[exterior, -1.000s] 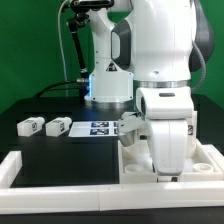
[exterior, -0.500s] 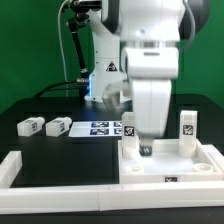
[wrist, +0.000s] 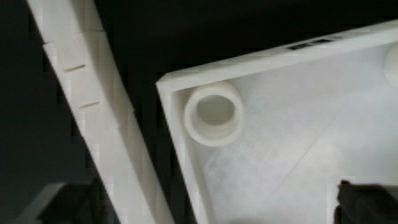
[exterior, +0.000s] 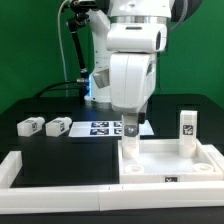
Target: Assemble square table
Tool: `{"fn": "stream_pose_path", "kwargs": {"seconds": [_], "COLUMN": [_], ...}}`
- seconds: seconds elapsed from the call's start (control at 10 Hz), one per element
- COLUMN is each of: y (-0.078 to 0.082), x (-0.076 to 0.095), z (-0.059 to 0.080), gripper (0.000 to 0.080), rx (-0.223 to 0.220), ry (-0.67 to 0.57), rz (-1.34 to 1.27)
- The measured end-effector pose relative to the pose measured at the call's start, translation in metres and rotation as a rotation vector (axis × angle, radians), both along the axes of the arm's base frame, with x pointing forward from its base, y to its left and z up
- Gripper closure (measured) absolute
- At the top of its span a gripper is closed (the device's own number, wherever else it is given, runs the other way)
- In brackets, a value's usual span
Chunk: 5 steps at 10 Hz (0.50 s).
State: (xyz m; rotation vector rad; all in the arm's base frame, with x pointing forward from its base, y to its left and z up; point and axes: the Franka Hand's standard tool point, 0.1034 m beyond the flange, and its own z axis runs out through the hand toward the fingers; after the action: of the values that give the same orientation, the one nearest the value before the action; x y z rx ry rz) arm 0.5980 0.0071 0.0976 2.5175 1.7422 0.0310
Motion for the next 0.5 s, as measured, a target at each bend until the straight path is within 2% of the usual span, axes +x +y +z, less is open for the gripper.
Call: {"fn": "stream_pose_path", "kwargs": {"seconds": [0.1, 0.2, 0.3, 0.5], "y": [-0.002, -0.012, -0.032, -0.076], "x": [-0.001, -0.012, -0.025, -0.046], "z": [-0.004, -0.017, -0.015, 0.004], "gripper": [0.0151, 0.0151, 0.0151, 0.0151], "rx": [0.006, 0.009, 0.013, 0.017], "ry": [-0.02, -0.028, -0.012, -0.016], "rz": [-0.044, -0.071, -0.13, -0.231]}}
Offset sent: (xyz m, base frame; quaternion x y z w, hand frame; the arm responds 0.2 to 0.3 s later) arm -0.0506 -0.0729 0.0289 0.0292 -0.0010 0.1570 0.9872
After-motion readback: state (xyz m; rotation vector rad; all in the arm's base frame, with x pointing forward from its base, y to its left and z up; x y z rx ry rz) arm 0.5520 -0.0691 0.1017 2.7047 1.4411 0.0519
